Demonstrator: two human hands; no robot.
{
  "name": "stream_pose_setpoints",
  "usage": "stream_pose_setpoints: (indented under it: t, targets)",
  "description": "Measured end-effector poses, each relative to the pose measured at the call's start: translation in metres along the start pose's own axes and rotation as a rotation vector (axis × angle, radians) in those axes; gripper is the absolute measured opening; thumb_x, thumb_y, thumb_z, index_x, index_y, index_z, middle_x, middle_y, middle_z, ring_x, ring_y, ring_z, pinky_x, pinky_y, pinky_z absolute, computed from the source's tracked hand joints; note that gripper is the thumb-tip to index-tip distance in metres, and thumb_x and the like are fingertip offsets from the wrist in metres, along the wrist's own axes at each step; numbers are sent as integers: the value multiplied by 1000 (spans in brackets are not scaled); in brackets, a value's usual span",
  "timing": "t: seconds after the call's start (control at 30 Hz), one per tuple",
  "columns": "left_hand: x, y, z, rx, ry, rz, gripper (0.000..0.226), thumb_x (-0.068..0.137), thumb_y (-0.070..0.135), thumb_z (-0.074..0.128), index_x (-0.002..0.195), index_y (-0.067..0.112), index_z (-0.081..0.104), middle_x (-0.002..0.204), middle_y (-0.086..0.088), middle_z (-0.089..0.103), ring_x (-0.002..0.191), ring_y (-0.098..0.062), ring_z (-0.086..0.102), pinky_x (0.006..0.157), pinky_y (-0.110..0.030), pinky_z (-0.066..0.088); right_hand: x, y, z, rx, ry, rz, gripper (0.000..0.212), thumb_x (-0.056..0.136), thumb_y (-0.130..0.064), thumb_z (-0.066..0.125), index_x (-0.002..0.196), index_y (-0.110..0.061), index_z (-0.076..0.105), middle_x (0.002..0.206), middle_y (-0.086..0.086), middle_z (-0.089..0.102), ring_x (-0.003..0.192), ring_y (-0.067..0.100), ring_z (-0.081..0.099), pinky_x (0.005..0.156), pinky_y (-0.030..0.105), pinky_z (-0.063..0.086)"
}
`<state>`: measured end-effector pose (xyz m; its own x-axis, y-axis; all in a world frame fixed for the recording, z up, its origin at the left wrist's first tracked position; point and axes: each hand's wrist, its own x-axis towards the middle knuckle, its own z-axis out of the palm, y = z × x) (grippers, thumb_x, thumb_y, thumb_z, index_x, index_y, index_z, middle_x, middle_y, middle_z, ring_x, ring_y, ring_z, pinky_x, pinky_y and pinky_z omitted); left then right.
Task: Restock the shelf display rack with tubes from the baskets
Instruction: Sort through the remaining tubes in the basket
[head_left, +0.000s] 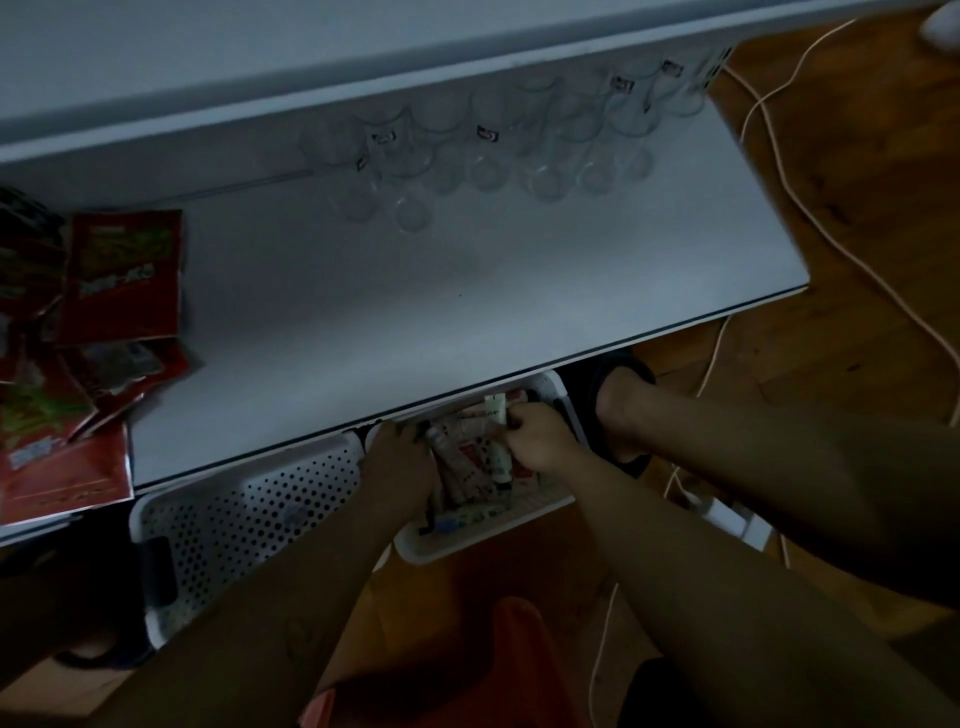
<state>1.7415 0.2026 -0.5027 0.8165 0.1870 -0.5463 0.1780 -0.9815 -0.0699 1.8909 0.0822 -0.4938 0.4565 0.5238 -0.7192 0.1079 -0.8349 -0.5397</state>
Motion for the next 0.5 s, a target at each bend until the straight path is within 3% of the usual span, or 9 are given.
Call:
stream_pose_setpoints:
  t: [0.07, 0.13, 0.23, 0.33, 0.37, 0.43, 0.5]
  targets:
    - [-5, -1, -7, 97, -46, 77, 27, 67, 17, 78, 92, 7, 73, 114, -17, 64, 117, -35, 51, 99, -48, 38, -3, -1, -3, 42, 1, -1, 43, 95, -31, 57, 57, -19, 39, 56, -1, 37, 51, 12, 39, 48, 23, 29]
    - [-3, -7, -12, 135, -84, 65, 35, 82, 13, 64, 117, 8, 63, 137, -15, 49, 133, -34, 33, 109, -46, 24, -6, -4, -7, 77, -2, -2, 49, 93, -36, 58, 56, -14, 34, 54, 1, 31, 47, 12, 35, 46, 24, 26]
    - [-8, -10, -19, 38, -11, 105, 48, 77, 18, 70, 124, 16, 60, 127, -9, 59, 125, -29, 45, 104, -41, 34, -12, -7, -12, 123, -36, 5, 49, 91, -37, 61, 54, -16, 37, 52, -1, 33, 46, 9, 35, 46, 23, 28]
    - [-11, -13, -28, -93, 75, 55, 41, 57, 24, 86, 95, 19, 70, 82, -4, 70, 79, -22, 66, 66, -30, 53, -17, -9, -13, 180, -50, 16, 29, 87, -40, 66, 71, -17, 58, 64, -6, 51, 65, 11, 53, 61, 26, 50]
    - [-13, -13, -28, -152, 140, 20, 35, 64, 26, 82, 95, 17, 69, 79, -6, 69, 73, -23, 65, 60, -29, 52, -18, -10, -14, 191, -56, 30, 27, 86, -42, 67, 80, -17, 60, 71, -4, 53, 70, 13, 55, 65, 29, 52]
    - [-18, -11, -34, -425, 189, -58, 24, 92, 25, 56, 111, 12, 61, 94, -10, 66, 85, -27, 62, 68, -32, 51, -23, -15, -17, 261, -58, 39, 29, 85, -42, 68, 88, -14, 62, 70, -4, 51, 65, 13, 52, 58, 27, 46]
    - [-24, -9, -39, -698, 206, -139, 25, 100, 26, 42, 112, 11, 58, 95, -7, 62, 85, -25, 58, 67, -29, 42, -32, -21, -22, 288, -62, 18, 42, 85, -44, 67, 105, -7, 65, 66, -2, 51, 59, 13, 48, 53, 25, 41]
